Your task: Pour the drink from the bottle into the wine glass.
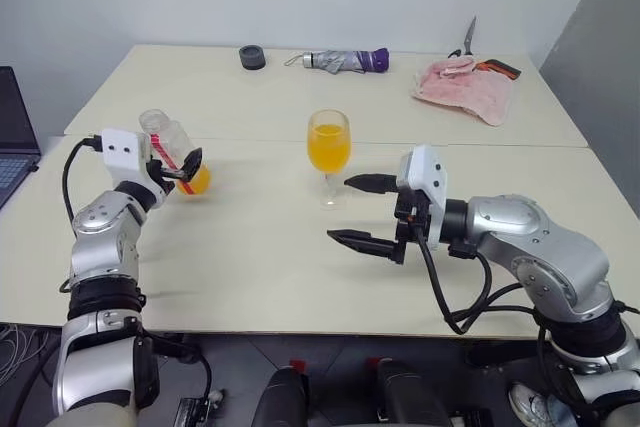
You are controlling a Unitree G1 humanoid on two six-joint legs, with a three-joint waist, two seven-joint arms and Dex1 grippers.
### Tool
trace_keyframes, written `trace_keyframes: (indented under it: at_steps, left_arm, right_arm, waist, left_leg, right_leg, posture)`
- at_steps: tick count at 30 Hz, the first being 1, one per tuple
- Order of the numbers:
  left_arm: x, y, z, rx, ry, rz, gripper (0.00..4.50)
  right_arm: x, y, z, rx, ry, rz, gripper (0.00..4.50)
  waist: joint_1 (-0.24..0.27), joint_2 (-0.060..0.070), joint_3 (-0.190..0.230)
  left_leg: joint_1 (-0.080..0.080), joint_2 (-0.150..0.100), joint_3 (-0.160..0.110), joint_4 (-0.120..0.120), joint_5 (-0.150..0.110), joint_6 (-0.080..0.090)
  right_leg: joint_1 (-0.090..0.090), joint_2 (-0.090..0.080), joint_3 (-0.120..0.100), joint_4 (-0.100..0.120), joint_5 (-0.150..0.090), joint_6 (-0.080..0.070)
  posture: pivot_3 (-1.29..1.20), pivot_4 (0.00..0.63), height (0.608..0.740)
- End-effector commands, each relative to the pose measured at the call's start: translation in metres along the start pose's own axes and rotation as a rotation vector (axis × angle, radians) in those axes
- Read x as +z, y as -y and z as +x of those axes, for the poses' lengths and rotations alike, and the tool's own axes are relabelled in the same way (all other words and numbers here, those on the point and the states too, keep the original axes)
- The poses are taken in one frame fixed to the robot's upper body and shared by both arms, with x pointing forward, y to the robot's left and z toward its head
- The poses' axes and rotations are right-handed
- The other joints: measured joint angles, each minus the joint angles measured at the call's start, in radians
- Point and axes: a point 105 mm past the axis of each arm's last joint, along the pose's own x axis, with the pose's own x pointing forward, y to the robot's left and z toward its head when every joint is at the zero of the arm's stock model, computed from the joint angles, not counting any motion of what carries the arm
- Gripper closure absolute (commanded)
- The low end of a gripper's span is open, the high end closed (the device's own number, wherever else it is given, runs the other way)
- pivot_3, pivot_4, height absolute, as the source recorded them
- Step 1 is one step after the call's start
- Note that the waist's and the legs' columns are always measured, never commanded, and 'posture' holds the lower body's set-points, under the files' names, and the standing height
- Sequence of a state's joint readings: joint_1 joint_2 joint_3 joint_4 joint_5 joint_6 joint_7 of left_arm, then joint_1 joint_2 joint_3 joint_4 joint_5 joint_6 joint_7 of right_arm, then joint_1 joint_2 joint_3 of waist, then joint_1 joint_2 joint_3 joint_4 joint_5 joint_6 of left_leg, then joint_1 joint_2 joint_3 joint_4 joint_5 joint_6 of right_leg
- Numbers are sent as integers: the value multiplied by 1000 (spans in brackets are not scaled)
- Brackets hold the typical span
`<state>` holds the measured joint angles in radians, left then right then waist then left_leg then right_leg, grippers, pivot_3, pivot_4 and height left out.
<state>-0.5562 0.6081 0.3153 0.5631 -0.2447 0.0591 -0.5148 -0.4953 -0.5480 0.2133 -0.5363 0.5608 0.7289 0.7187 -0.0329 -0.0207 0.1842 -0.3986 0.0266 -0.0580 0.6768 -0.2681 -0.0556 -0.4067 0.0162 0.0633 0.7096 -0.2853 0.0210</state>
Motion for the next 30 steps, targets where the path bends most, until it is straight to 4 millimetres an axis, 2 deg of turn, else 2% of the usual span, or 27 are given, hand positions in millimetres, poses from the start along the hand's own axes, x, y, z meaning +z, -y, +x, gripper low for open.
trace_keyframes:
  at_steps: [1, 5, 10, 14, 16, 19, 21, 24, 30]
  left_arm:
    - [16, -8, -8, 30, 60, 58, 48]
    - [13, -10, -16, 40, 60, 68, 48]
    - [2, -13, -31, 72, 25, 72, 48]
    - [-5, -15, -44, 110, 18, 45, 48]
    - [-12, -14, -55, 140, -1, 46, 48]
    - [-20, -7, -72, 174, -13, 66, 48]
    - [-30, -4, -87, 230, -48, 52, 48]
    - [-30, 12, -102, 238, -16, 46, 48]
    - [-35, 34, -110, 245, -5, -11, 48]
  right_arm:
    - [-5, 2, -4, -21, 18, -18, 0]
    - [-13, 0, -5, -43, 33, -14, 0]
    - [-29, 6, -8, -160, 67, -34, 0]
    - [-53, 4, -9, -222, 57, 62, 0]
    - [-61, 8, -11, -307, 101, 80, 0]
    - [-73, 19, -21, -441, 135, 46, 0]
    - [-86, 31, -33, -556, 161, 119, 0]
    - [-104, 39, -43, -662, 165, 147, 0]
    - [-116, 52, -50, -761, 168, 149, 0]
  waist:
    - [0, 0, 0]
    - [0, 0, 0]
    - [0, -1, 0]
    - [0, -1, 0]
    - [0, -1, 0]
    - [-1, -1, 0]
    - [0, -1, -1]
    - [0, -1, -1]
    - [2, -2, -1]
  left_leg:
    - [0, 0, 0, 0, 0, 0]
    - [0, 0, 0, 0, 0, 0]
    - [0, 1, 0, -1, 0, 0]
    - [0, 2, 0, -1, 0, 0]
    - [0, 2, 0, -1, 0, 0]
    - [1, 3, 1, -2, 0, 0]
    - [0, 3, 1, -3, 0, 0]
    - [1, 3, 1, -3, 0, 0]
    - [2, 1, 2, -4, 0, 0]
  right_leg:
    - [0, 0, 0, 0, 0, 0]
    - [0, 0, 0, 0, 0, 0]
    - [0, 0, 0, -2, 0, 0]
    - [0, 0, 1, -2, 0, 0]
    - [0, 0, 1, -2, 0, 0]
    - [0, -2, 2, -3, 0, 0]
    - [0, -2, 2, -4, 0, 0]
    - [1, -3, 3, -5, 0, 0]
    - [1, 0, 5, -6, 0, 0]
  posture:
    - [0, 150, 740]
    - [0, 150, 740]
    - [0, 150, 740]
    - [0, 150, 740]
    - [0, 150, 740]
    - [0, 150, 740]
    - [0, 150, 740]
    - [0, 150, 740]
    - [0, 150, 740]
